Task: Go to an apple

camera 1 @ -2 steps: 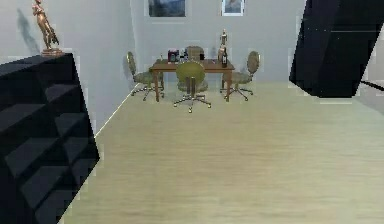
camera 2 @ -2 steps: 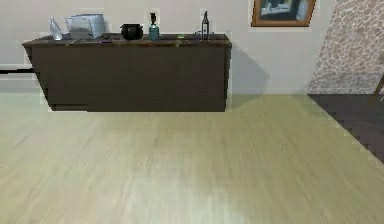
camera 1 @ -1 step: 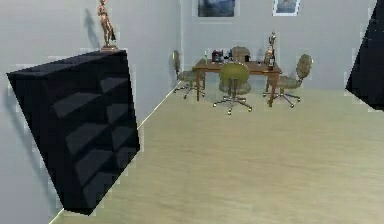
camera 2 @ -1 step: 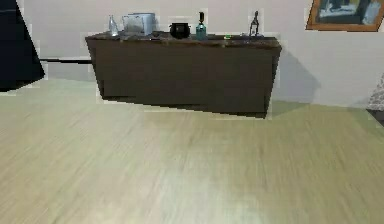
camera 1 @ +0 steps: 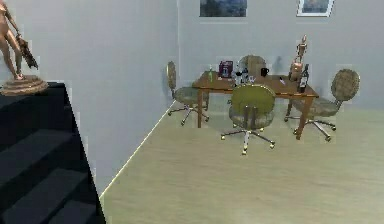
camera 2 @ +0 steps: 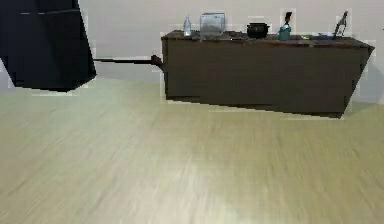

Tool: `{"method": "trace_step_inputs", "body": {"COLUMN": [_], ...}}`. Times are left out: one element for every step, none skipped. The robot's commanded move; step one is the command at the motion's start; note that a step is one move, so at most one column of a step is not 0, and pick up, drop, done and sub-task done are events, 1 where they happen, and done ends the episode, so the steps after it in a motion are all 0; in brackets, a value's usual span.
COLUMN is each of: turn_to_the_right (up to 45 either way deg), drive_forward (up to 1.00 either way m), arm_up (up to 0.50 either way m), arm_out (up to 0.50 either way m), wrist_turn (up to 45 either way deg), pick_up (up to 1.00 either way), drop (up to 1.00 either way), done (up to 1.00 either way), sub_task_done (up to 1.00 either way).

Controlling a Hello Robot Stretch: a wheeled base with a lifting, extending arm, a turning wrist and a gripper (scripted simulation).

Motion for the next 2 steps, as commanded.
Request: {"method": "trace_step_inputs", "body": {"turn_to_the_right": [0.0,-39.0], "drive_forward": [0.95,0.0], "arm_up": [0.0,0.0], "arm_out": [0.0,0.0], "wrist_turn": [0.0,0.0], "pick_up": [0.0,0.0], "drop": [0.0,0.0], "done": [0.0,0.0], "sub_task_done": [0.0,0.0]}}
